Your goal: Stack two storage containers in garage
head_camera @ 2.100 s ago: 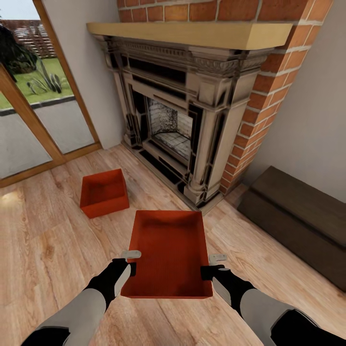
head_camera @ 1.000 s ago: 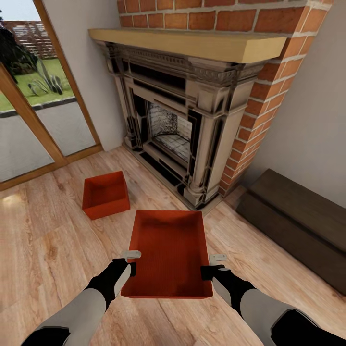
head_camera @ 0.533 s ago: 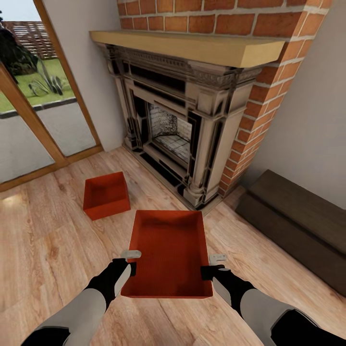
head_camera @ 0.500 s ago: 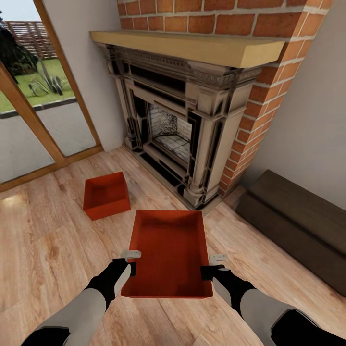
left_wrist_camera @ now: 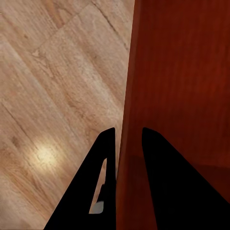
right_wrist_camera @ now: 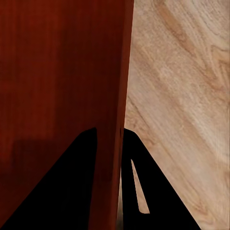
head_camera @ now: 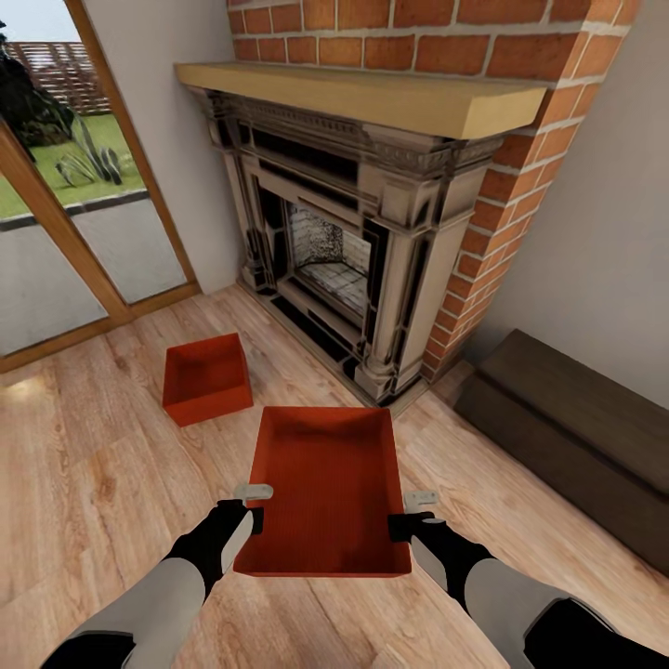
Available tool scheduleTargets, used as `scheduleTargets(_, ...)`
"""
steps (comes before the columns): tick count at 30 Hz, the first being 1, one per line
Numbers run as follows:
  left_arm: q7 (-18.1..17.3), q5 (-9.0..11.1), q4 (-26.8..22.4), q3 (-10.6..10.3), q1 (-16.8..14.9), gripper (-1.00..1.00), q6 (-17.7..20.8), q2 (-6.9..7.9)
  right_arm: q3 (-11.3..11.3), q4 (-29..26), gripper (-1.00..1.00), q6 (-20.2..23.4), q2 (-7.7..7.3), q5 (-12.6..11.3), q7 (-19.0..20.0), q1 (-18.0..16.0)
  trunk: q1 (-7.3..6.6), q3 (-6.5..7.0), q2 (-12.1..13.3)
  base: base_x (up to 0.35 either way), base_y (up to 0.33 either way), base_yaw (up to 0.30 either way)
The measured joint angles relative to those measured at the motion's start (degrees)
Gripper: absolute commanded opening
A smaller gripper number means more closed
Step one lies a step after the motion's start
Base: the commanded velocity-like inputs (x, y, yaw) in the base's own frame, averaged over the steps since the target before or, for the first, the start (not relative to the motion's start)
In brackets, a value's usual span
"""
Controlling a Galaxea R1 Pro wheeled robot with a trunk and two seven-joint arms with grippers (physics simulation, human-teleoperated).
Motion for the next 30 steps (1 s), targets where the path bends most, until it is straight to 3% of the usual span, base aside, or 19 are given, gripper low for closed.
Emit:
scheduleTargets(26,0.0,0.0,0.0,0.0,0.0,-1.0,0.0,0.0,0.1,0.0,-1.0,0.0,-0.02,0.0,0.0,0.0,-5.72,4.68,10.5,0.0,0.0,0.0)
scheduleTargets(30,0.0,0.0,0.0,0.0,0.0,-1.0,0.0,0.0,0.0,0.0,-1.0,0.0,-0.01,0.0,0.0,0.0,-5.72,4.69,10.5,0.0,0.0,0.0)
